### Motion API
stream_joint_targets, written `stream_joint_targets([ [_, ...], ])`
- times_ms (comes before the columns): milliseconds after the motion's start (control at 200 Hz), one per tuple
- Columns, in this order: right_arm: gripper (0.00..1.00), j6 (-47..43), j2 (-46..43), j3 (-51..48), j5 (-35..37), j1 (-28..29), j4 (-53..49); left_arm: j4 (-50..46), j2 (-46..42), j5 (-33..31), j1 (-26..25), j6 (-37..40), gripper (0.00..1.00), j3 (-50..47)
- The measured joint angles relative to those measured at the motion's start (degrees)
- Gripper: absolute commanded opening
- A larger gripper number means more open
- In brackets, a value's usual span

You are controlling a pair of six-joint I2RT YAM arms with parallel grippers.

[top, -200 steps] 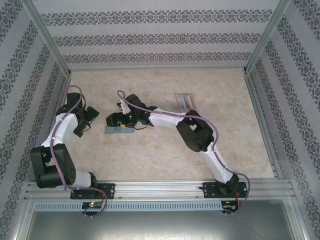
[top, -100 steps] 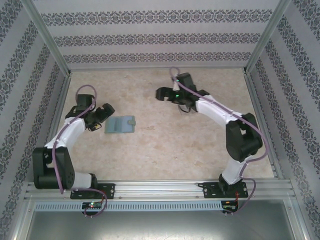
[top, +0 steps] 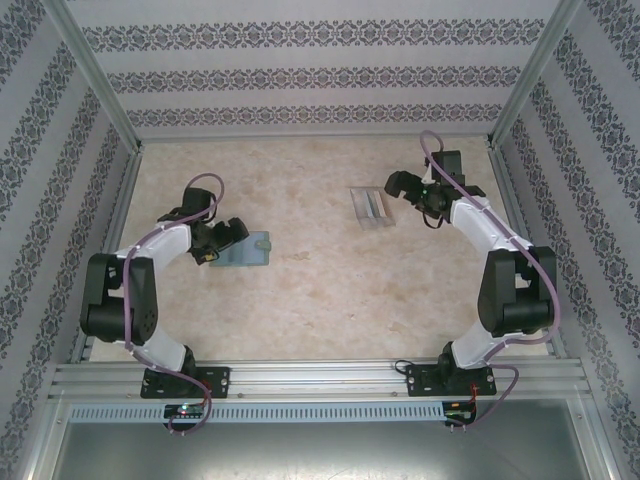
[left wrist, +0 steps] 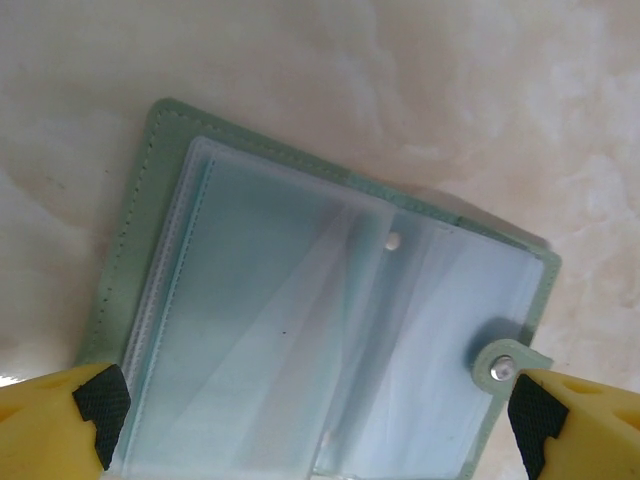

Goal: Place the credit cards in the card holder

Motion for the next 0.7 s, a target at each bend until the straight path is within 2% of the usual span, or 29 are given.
stream_joint_targets([
  [215,0.98,1.29,1.05,-0.02,-3.04,0.33,0.26,4.22,1.46,2.49,-1.77,-1.6,1.0,-0.87],
  [495,0.98,0.74,1.16,0.0,-3.15,0.35,0.33,7.98,0.68,4.76,-5.53,-5.77,1.0,-2.56],
  [699,0.87,-2.1,1.31,0.24,-2.93,1.62,-0.35,8.09,-1.33,7.04,-8.59,-8.55,0.99,-3.39],
])
